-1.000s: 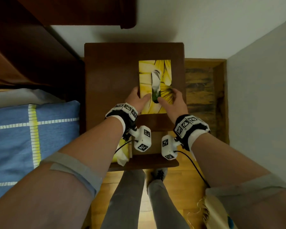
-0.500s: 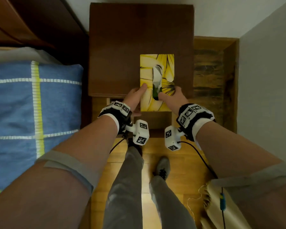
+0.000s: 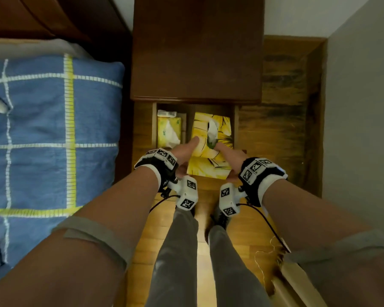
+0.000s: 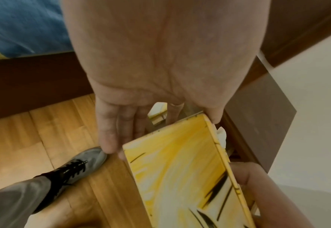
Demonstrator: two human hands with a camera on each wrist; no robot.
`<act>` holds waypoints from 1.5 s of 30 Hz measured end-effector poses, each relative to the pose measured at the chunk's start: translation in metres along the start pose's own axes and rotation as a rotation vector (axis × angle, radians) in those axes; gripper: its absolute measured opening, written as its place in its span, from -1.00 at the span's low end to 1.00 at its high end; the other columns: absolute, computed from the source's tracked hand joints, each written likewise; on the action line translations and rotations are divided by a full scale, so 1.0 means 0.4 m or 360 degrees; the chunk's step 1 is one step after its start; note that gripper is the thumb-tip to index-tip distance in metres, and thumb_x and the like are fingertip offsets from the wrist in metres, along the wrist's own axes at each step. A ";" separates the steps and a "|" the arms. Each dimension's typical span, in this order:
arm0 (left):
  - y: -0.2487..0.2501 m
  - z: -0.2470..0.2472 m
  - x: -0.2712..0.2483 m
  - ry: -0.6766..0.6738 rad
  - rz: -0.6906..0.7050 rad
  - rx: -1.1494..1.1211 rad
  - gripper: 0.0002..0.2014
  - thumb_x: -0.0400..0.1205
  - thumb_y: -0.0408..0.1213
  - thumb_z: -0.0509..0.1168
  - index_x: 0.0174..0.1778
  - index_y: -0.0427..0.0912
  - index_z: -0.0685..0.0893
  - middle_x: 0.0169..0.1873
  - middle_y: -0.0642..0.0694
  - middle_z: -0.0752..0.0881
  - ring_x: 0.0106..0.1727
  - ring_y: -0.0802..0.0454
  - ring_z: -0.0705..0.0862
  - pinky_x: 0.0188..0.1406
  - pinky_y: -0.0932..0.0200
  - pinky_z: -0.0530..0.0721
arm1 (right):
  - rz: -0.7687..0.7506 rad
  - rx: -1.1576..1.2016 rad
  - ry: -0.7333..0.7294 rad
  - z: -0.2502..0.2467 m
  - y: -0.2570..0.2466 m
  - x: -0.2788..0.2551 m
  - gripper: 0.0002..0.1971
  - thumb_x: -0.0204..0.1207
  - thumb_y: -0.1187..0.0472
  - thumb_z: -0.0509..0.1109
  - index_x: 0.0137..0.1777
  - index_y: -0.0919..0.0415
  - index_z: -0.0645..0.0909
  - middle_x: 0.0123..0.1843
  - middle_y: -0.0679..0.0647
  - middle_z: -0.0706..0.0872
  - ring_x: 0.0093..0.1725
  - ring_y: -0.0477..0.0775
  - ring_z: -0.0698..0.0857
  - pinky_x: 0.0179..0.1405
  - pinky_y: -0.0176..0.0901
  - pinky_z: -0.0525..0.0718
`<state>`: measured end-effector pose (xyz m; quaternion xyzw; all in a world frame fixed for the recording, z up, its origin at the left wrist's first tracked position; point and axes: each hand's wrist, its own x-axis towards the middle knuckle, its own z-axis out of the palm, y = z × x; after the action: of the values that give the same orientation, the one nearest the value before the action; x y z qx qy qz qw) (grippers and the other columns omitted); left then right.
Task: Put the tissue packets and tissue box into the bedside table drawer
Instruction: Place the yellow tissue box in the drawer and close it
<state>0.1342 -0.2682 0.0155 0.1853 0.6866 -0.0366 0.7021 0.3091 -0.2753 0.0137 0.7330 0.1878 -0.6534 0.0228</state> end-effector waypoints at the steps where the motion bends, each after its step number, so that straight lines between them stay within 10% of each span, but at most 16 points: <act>1: 0.002 -0.002 -0.002 0.0002 0.0008 -0.0004 -0.11 0.45 0.54 0.11 0.46 -0.11 0.59 0.21 -0.22 0.78 0.19 -0.26 0.76 0.20 -0.21 0.77 | -0.0012 -0.0002 0.0029 0.004 -0.003 -0.002 -0.14 0.06 -0.39 0.42 0.22 0.26 0.59 0.18 0.25 0.74 0.07 0.33 0.75 0.03 0.20 0.78; 6: 0.033 -0.008 0.015 0.0114 0.0092 -0.0104 -0.19 0.52 0.39 0.20 0.62 -0.03 0.42 0.55 -0.14 0.53 0.46 -0.27 0.57 -0.26 0.07 0.68 | -0.0102 -0.0005 0.0204 0.016 -0.054 0.026 0.05 0.17 -0.57 0.34 0.48 0.23 0.49 0.35 0.18 0.64 0.14 0.25 0.68 0.25 0.25 0.69; 17: 0.151 -0.009 0.169 0.0151 0.0067 -0.0107 -0.37 0.72 0.18 0.10 0.67 -0.05 0.31 0.62 -0.15 0.39 0.44 -0.31 0.54 0.07 -0.04 0.67 | -0.0036 0.0053 0.0339 0.004 -0.152 0.155 -0.03 0.44 -0.52 0.18 0.62 0.24 0.36 0.57 0.24 0.49 0.42 0.33 0.55 0.42 0.25 0.55; 24: 0.153 0.015 0.237 0.0090 0.0098 -0.0185 -0.50 0.77 -0.07 0.11 0.64 -0.11 0.31 0.65 -0.13 0.33 0.58 -0.22 0.38 0.40 -0.21 0.60 | -0.0068 -0.0044 0.0428 -0.022 -0.138 0.228 -0.27 0.46 -0.37 0.32 0.27 0.32 0.61 0.29 0.35 0.69 0.25 0.41 0.68 0.28 0.31 0.66; 27: 0.166 0.013 0.248 0.0111 0.0141 -0.0168 -0.50 0.79 -0.17 0.10 0.68 -0.15 0.26 0.66 -0.15 0.31 0.61 -0.24 0.34 0.49 -0.29 0.51 | -0.0117 -0.0002 0.0483 -0.017 -0.121 0.247 -0.19 0.43 -0.34 0.37 0.43 0.35 0.55 0.35 0.31 0.67 0.26 0.36 0.68 0.26 0.28 0.69; 31: 0.157 0.025 0.274 0.0163 0.0194 0.0250 -0.54 0.75 -0.20 0.16 0.55 -0.31 0.39 0.32 -0.25 0.60 0.21 -0.24 0.62 0.25 -0.08 0.63 | -0.0197 -0.0176 0.0560 -0.011 -0.114 0.237 -0.36 0.60 -0.06 0.38 0.57 0.30 0.43 0.41 0.23 0.65 0.33 0.32 0.66 0.31 0.16 0.66; 34: 0.147 0.034 0.276 0.0186 0.0229 0.0515 -0.49 0.77 -0.22 0.12 0.60 -0.40 0.28 0.07 -0.17 0.52 -0.16 -0.04 0.50 -0.08 0.10 0.45 | -0.0198 -0.0381 0.0666 -0.032 -0.108 0.230 -0.58 0.56 0.04 0.37 0.28 0.33 0.67 0.06 0.24 0.79 0.08 0.33 0.78 0.07 0.09 0.77; 38: 0.140 0.042 0.287 0.0185 0.0277 0.0722 -0.68 0.74 -0.34 0.14 0.40 -0.37 0.44 0.17 -0.30 0.55 0.05 -0.16 0.52 -0.04 0.10 0.44 | -0.0112 -0.0506 0.0685 -0.063 -0.088 0.217 -0.70 0.53 0.15 0.34 -0.03 0.41 0.75 -0.17 0.31 0.76 -0.18 0.24 0.69 -0.14 -0.03 0.71; 41: 0.143 0.060 0.277 0.0198 0.0354 0.0756 -0.50 0.75 -0.28 0.17 0.62 -0.32 0.28 0.22 -0.23 0.59 0.02 -0.12 0.57 -0.11 0.14 0.44 | -0.0035 -0.0393 0.0672 -0.060 -0.076 0.209 -0.71 0.55 0.10 0.35 -0.08 0.33 0.76 -0.27 0.18 0.64 -0.26 0.14 0.58 -0.26 -0.15 0.54; 45: 0.138 0.066 0.243 0.0240 0.0443 0.0746 -0.43 0.76 -0.23 0.17 0.71 -0.24 0.23 0.60 -0.29 0.43 0.51 -0.24 0.52 0.24 0.11 0.50 | -0.0061 -0.0238 0.0678 -0.057 -0.085 0.200 -0.72 0.55 0.08 0.32 -0.19 0.30 0.70 -0.21 0.24 0.71 -0.26 0.15 0.60 -0.22 -0.10 0.55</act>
<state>0.1817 -0.2055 -0.0682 0.4374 0.6776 -0.0837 0.5852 0.3265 -0.2177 -0.0531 0.8470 0.2500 -0.4685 0.0245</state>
